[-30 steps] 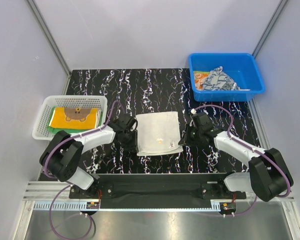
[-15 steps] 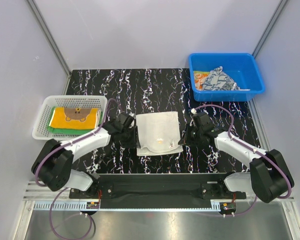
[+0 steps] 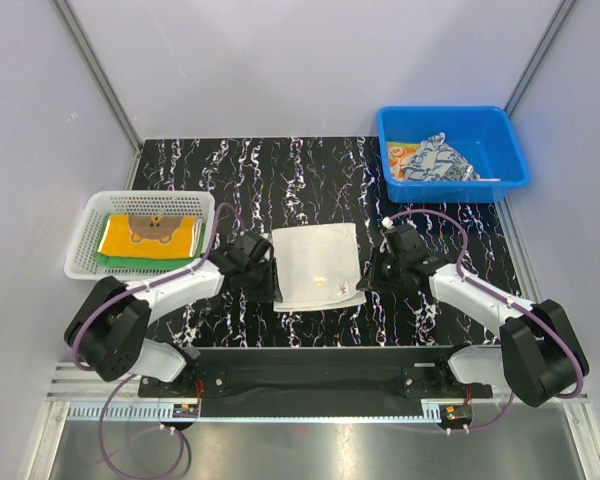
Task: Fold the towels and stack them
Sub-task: Fold the towel
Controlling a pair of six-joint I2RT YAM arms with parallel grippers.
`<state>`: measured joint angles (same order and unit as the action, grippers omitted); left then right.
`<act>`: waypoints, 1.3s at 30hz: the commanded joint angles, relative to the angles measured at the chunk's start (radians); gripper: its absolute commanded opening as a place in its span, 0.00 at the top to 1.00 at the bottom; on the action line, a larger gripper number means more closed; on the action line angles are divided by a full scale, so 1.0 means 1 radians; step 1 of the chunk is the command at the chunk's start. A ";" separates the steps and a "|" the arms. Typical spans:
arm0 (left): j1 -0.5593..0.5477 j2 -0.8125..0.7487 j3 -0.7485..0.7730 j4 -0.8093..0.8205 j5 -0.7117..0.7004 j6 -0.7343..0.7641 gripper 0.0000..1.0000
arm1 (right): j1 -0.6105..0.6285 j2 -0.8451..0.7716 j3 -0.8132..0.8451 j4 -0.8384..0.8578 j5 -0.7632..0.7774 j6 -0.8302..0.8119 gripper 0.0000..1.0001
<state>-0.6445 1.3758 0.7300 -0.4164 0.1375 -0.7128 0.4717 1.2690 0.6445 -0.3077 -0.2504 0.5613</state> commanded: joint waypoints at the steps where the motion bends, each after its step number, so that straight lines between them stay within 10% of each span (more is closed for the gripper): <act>1: -0.018 0.042 -0.023 0.070 -0.018 -0.016 0.63 | 0.013 -0.023 0.000 0.025 -0.013 -0.011 1.00; 12: -0.021 0.106 -0.004 0.061 -0.058 -0.001 0.85 | 0.013 -0.043 -0.006 0.013 -0.004 -0.017 1.00; 39: -0.030 0.089 0.075 -0.025 -0.075 0.018 0.75 | 0.013 -0.014 -0.022 0.045 -0.020 -0.009 1.00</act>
<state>-0.6678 1.4754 0.7631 -0.4469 0.0898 -0.7044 0.4728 1.2526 0.6250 -0.2966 -0.2543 0.5575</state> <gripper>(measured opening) 0.252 0.014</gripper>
